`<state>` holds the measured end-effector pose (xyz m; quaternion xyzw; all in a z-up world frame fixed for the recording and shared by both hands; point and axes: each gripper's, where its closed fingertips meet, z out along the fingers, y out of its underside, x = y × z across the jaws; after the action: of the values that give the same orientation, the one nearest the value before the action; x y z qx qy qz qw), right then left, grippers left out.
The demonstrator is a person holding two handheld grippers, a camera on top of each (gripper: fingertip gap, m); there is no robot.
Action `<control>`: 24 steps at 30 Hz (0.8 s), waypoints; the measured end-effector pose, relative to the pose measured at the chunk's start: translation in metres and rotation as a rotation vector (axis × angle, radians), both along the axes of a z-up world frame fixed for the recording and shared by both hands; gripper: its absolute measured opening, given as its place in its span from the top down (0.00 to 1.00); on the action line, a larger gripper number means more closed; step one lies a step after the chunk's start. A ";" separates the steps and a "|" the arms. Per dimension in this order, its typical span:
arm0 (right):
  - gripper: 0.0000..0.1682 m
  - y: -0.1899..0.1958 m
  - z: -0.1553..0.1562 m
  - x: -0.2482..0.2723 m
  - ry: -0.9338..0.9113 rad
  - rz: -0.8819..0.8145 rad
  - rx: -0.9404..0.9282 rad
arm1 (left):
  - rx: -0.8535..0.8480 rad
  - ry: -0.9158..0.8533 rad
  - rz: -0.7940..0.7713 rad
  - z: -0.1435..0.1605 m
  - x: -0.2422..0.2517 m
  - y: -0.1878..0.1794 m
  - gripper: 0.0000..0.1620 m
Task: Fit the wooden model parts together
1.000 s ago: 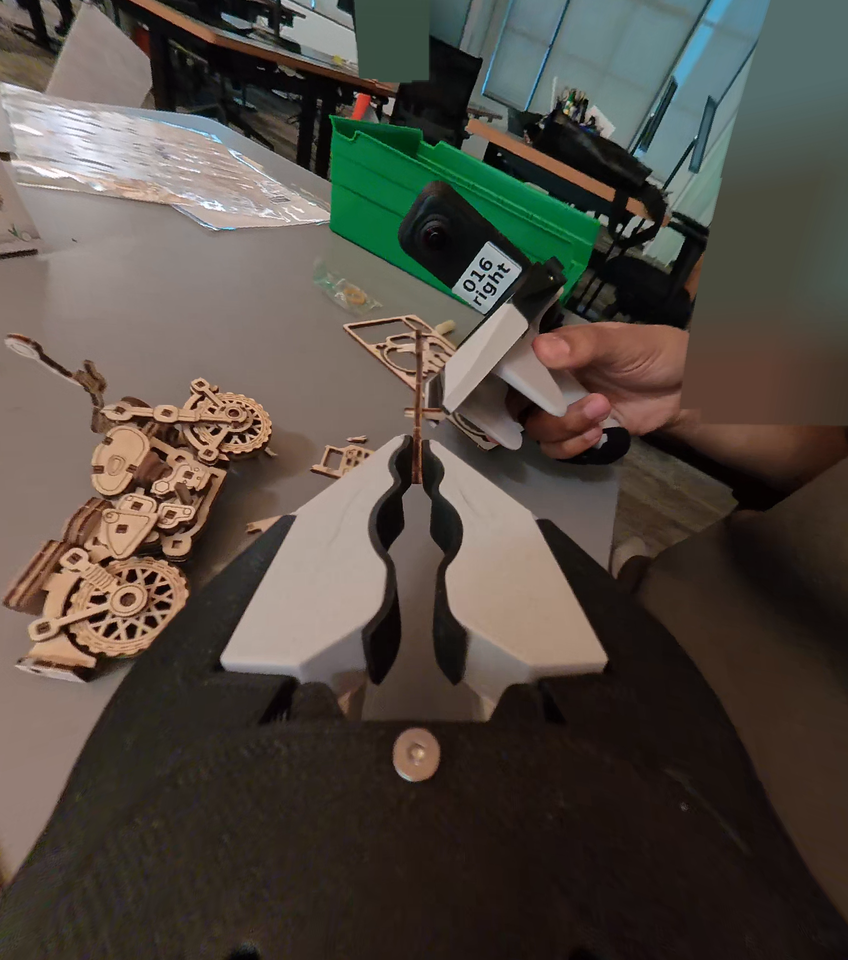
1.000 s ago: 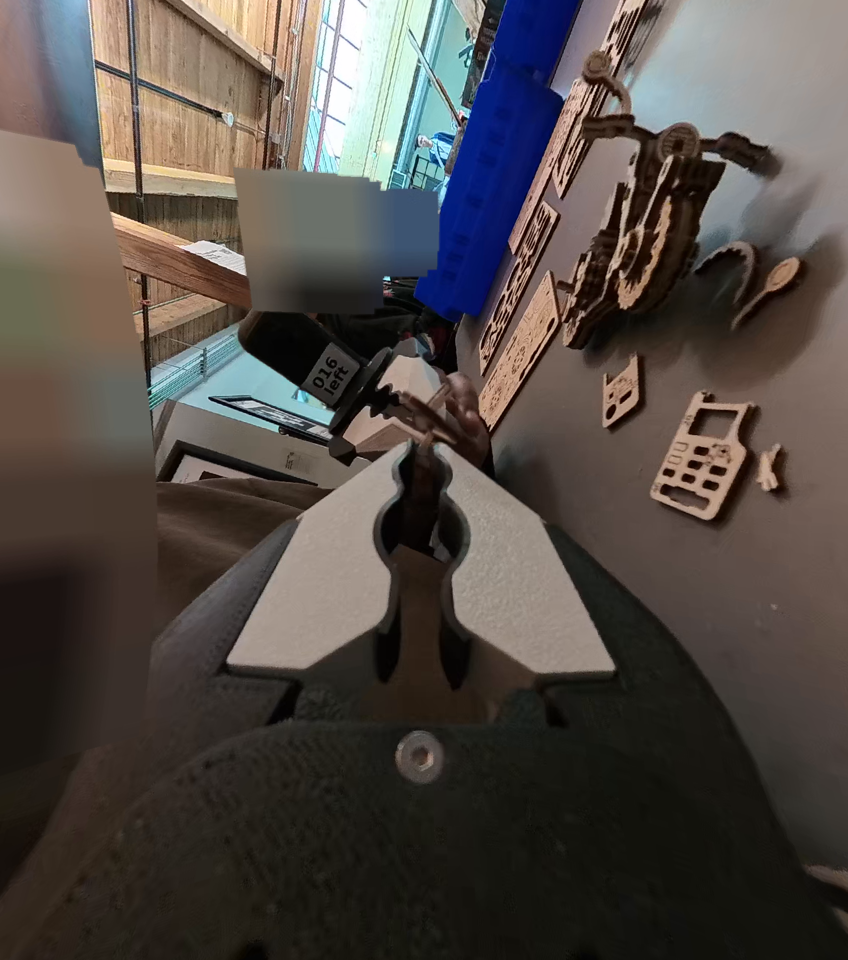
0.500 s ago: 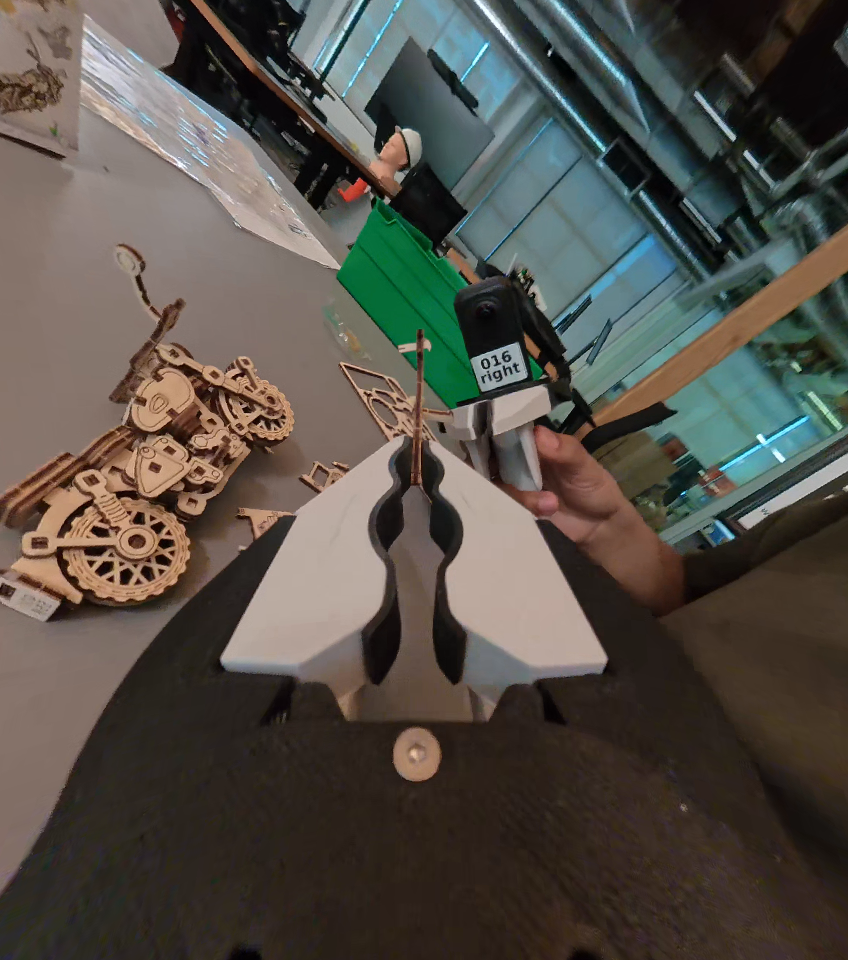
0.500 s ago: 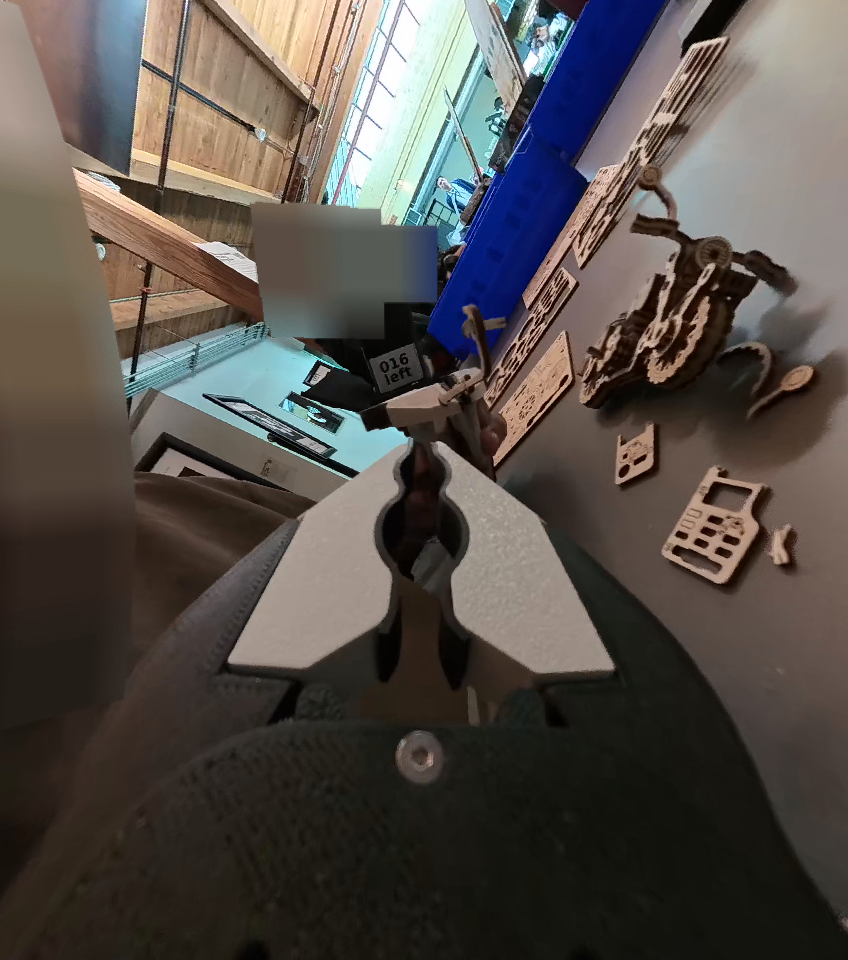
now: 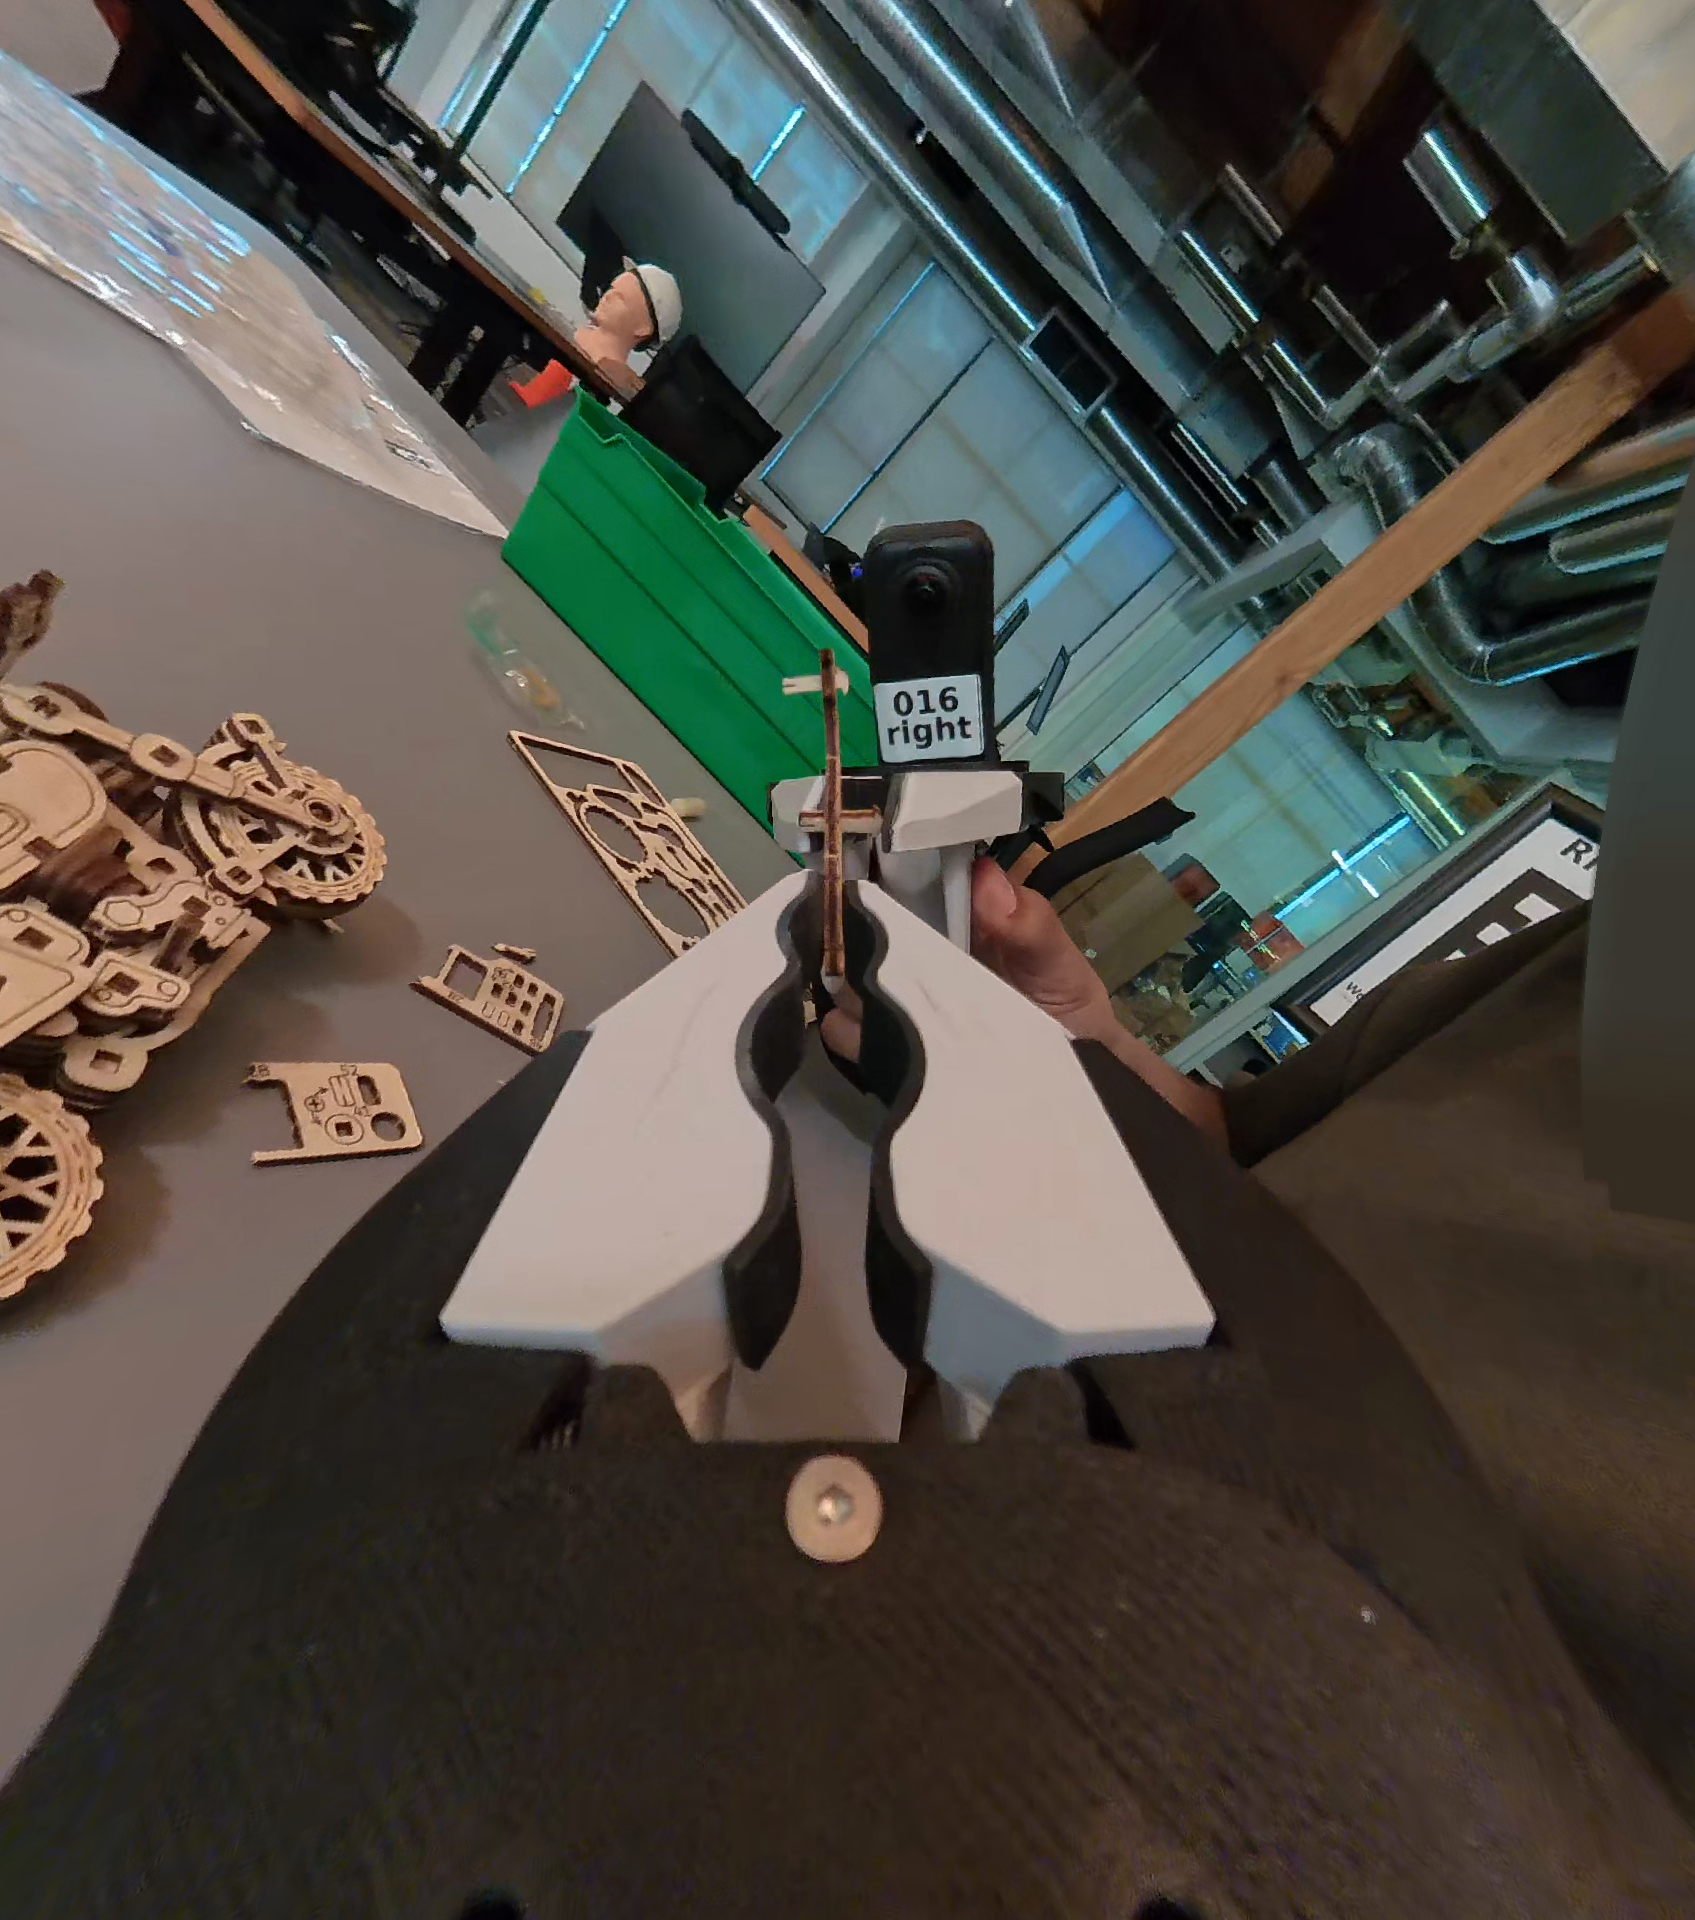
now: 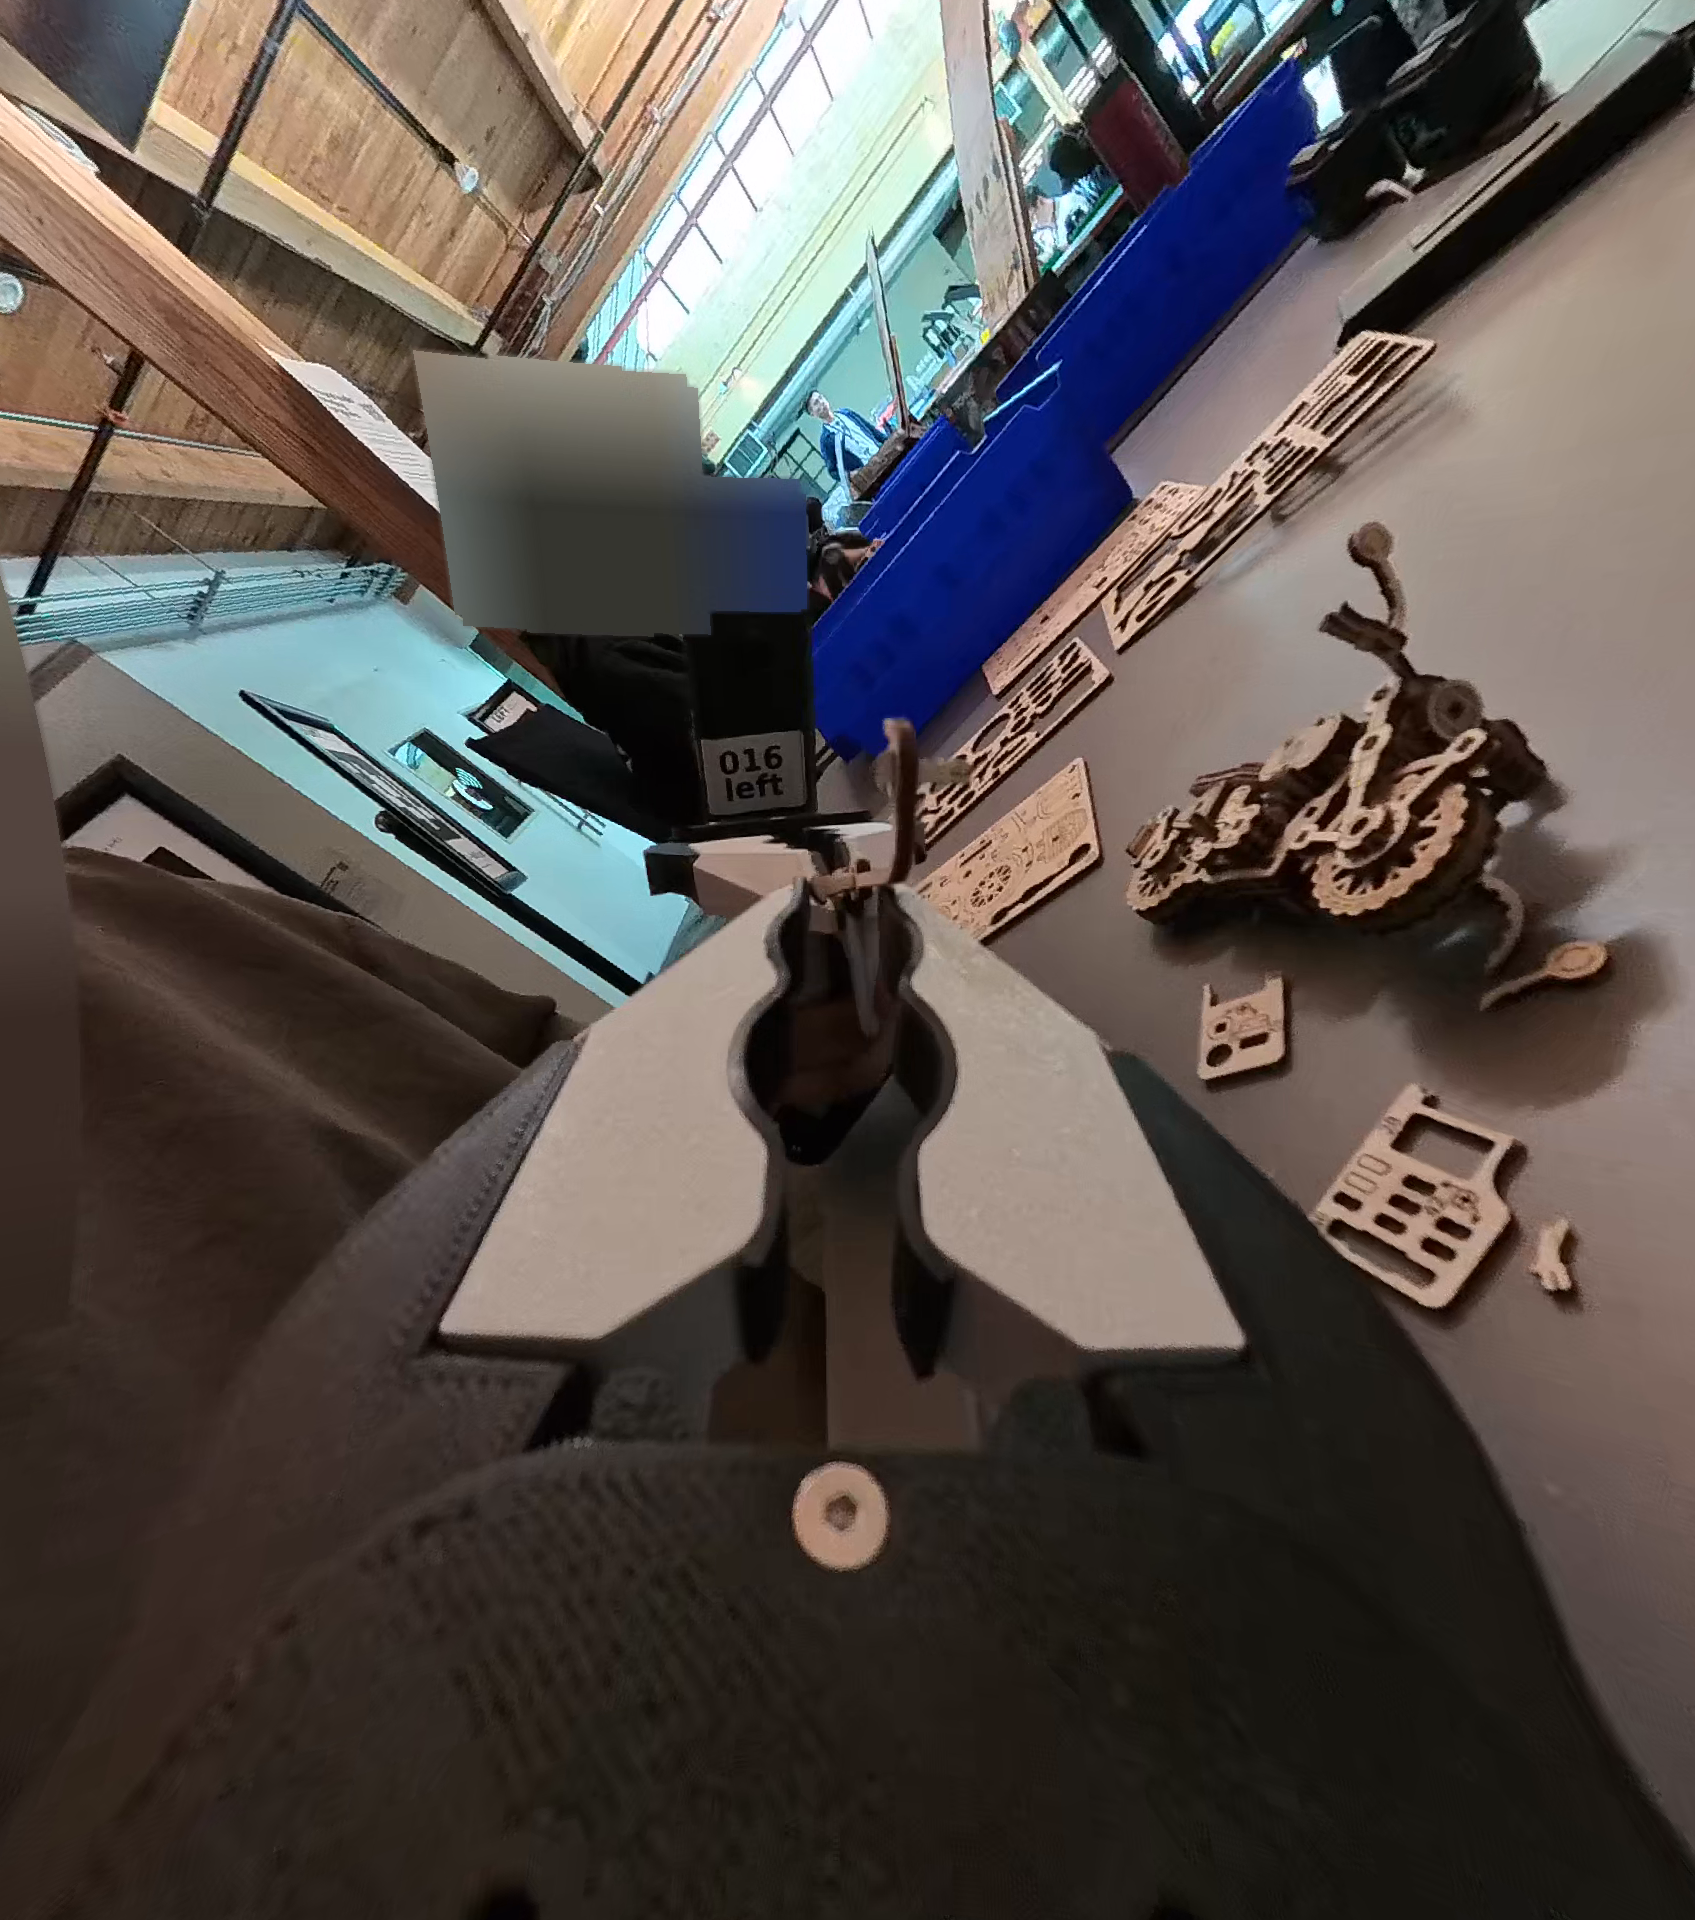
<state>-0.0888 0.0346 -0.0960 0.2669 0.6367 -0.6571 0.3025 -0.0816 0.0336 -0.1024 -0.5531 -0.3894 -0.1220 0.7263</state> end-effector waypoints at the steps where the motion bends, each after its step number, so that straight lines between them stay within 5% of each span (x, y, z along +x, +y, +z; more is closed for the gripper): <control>1: 0.94 0.000 0.001 0.000 -0.006 0.002 -0.008 | 0.000 0.005 -0.001 0.001 0.000 0.000 1.00; 11: 0.94 0.000 0.008 0.006 -0.022 0.036 -0.080 | -0.024 0.096 -0.013 0.007 0.005 -0.001 1.00; 24: 0.94 -0.004 0.022 0.011 0.393 -0.152 -0.030 | 0.027 0.157 -0.013 0.020 0.010 -0.005 1.00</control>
<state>-0.0780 0.0301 -0.0744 0.1762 0.6519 -0.7267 0.1260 -0.0721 0.0290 -0.0823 -0.5537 -0.3257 -0.0883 0.7613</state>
